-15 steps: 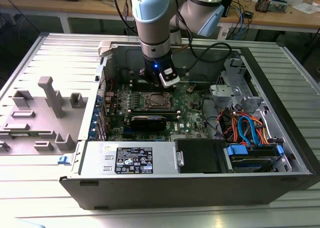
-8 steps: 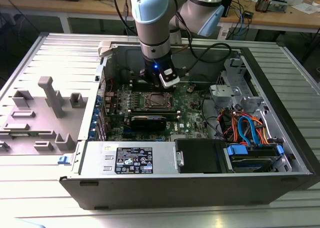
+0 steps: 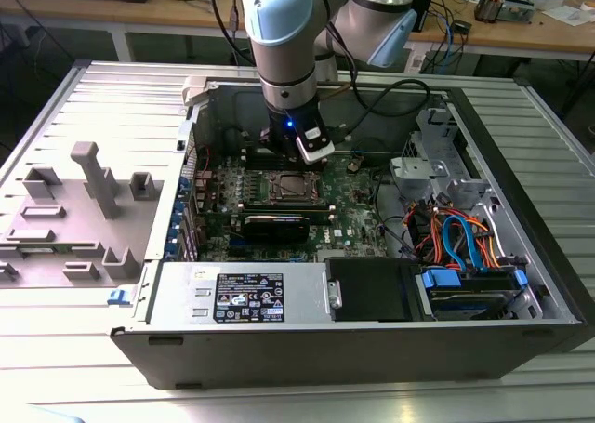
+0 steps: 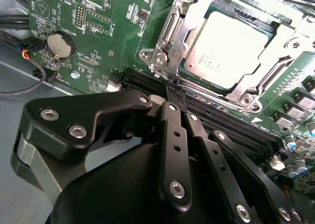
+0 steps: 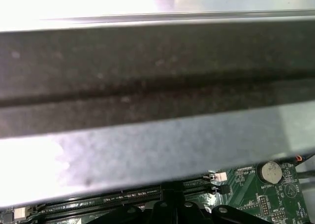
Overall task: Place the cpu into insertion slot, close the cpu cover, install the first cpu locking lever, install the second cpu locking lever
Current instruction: 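Install the first cpu locking lever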
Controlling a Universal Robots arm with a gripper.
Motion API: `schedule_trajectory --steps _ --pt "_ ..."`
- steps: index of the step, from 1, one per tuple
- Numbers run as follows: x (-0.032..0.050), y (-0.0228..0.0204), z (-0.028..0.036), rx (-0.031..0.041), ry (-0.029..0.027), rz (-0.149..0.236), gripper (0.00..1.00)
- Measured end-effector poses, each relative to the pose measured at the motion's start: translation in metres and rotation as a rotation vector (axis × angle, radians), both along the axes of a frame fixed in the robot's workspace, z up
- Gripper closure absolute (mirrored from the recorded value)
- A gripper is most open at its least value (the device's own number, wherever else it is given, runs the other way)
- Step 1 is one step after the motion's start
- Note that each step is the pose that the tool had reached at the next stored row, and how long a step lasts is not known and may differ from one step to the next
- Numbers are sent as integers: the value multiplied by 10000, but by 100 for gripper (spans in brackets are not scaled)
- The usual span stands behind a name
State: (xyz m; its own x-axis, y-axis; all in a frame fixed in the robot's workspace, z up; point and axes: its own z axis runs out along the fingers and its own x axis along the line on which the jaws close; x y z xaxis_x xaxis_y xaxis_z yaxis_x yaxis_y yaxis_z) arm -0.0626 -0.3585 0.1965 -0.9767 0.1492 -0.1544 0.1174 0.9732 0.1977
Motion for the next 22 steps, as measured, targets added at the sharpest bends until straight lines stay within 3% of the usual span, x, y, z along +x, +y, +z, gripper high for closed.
schedule_trajectory --steps 10,16,19,22 --pt "0 -9 37 13 -10 0 89" --pt "0 -24 -2 16 -171 0 89" --pt "0 -23 -4 64 -217 0 89" --pt "-1 -24 -12 121 -307 -1 89"
